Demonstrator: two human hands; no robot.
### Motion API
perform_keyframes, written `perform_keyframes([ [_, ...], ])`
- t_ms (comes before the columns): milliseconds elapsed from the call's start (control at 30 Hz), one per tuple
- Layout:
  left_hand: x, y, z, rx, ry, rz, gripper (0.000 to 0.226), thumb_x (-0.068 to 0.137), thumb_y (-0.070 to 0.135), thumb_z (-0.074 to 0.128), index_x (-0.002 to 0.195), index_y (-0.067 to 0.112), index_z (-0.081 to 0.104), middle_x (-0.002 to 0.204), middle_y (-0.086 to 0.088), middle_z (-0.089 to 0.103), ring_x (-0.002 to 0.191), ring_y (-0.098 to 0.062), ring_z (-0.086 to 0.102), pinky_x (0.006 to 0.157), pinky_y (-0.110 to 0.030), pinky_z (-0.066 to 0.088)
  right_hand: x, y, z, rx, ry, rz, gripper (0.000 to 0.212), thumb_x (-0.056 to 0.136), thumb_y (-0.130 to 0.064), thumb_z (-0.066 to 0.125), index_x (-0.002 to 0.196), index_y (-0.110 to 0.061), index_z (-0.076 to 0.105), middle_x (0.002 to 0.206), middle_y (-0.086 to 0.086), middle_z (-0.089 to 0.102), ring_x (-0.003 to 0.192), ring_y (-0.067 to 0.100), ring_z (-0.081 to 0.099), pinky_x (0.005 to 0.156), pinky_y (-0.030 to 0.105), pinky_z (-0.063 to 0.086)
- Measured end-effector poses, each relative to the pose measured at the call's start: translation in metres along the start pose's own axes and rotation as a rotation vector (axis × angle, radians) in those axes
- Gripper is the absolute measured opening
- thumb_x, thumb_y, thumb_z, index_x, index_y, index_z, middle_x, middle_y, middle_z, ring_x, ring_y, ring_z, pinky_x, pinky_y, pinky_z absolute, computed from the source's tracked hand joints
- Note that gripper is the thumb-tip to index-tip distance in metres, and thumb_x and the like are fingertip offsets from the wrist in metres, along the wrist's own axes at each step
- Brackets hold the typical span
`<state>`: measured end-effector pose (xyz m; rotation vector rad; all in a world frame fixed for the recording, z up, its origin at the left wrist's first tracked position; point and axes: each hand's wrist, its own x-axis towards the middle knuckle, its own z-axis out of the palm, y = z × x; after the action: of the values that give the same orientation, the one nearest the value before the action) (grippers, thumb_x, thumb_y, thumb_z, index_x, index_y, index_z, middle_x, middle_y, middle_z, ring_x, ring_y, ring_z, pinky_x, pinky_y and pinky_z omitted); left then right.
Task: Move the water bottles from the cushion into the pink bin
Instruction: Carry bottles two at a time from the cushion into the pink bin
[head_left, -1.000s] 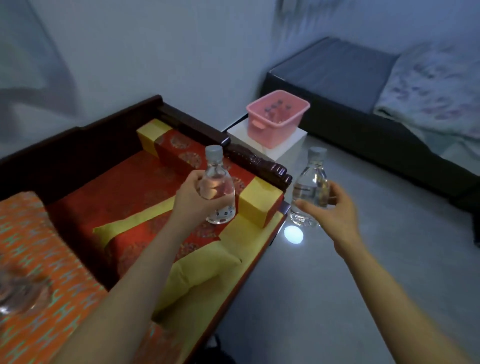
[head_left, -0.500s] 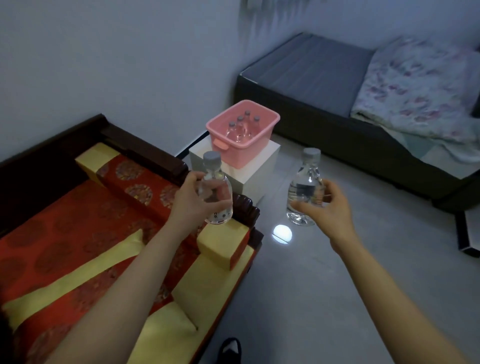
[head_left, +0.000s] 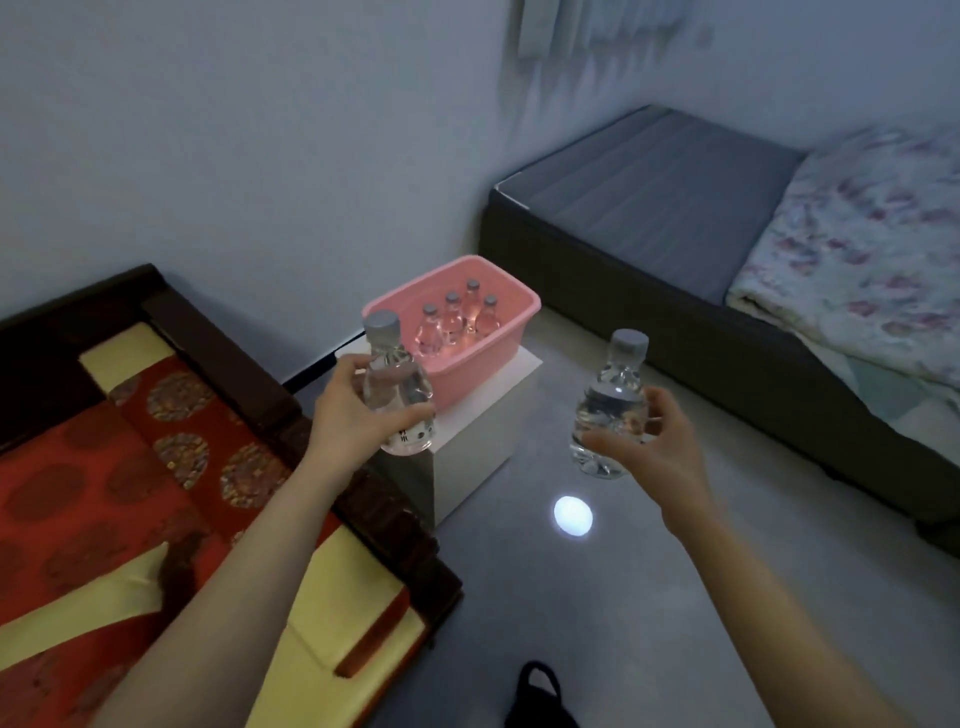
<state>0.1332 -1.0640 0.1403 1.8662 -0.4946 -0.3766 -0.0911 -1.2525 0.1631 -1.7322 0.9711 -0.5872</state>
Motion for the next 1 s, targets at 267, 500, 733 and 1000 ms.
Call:
perform_keyframes([
  [267, 0.051, 0.021, 0.088, -0.018, 0.12, -0.068, 0.067, 0.058, 0.023, 0.089, 0.109, 0.027, 0.047, 0.102, 0.012, 0.059, 0.093, -0.005, 0.058, 0.076, -0.023, 0.048, 0.137, 0.011, -0.038, -0.023, -0.157, -0.018, 0.063, 0.062, -0.012, 0.086, 0.109, -0.029, 0.049, 0.095, -0.015, 0.059, 0.085, 0.003, 0.06, 0.067, 0.018, 0.044],
  [500, 0.114, 0.017, 0.124, 0.007, 0.185, -0.109, 0.066, 0.058, 0.019, 0.089, 0.106, 0.028, 0.044, 0.096, 0.026, 0.054, 0.095, -0.006, 0.056, 0.072, -0.013, 0.041, 0.231, 0.016, -0.017, 0.002, -0.257, -0.029, 0.061, 0.061, -0.009, 0.086, 0.106, -0.03, 0.051, 0.094, -0.013, 0.061, 0.082, 0.0, 0.06, 0.064, 0.016, 0.043],
  [733, 0.217, -0.009, 0.147, 0.021, 0.255, -0.132, 0.071, 0.054, 0.024, 0.091, 0.109, 0.025, 0.046, 0.103, 0.008, 0.061, 0.099, -0.014, 0.061, 0.085, -0.031, 0.051, 0.342, 0.01, 0.024, -0.023, -0.369, -0.083, 0.062, 0.061, -0.009, 0.086, 0.109, -0.029, 0.052, 0.097, -0.014, 0.062, 0.084, -0.002, 0.061, 0.067, 0.014, 0.044],
  [1000, 0.298, -0.038, 0.165, 0.098, 0.324, -0.201, 0.074, 0.054, 0.032, 0.089, 0.113, 0.019, 0.047, 0.112, 0.0, 0.06, 0.1, -0.021, 0.06, 0.086, -0.039, 0.051, 0.444, 0.007, 0.081, -0.106, -0.495, -0.109, 0.065, 0.061, -0.02, 0.087, 0.115, -0.027, 0.052, 0.103, -0.014, 0.063, 0.092, 0.002, 0.062, 0.077, 0.021, 0.048],
])
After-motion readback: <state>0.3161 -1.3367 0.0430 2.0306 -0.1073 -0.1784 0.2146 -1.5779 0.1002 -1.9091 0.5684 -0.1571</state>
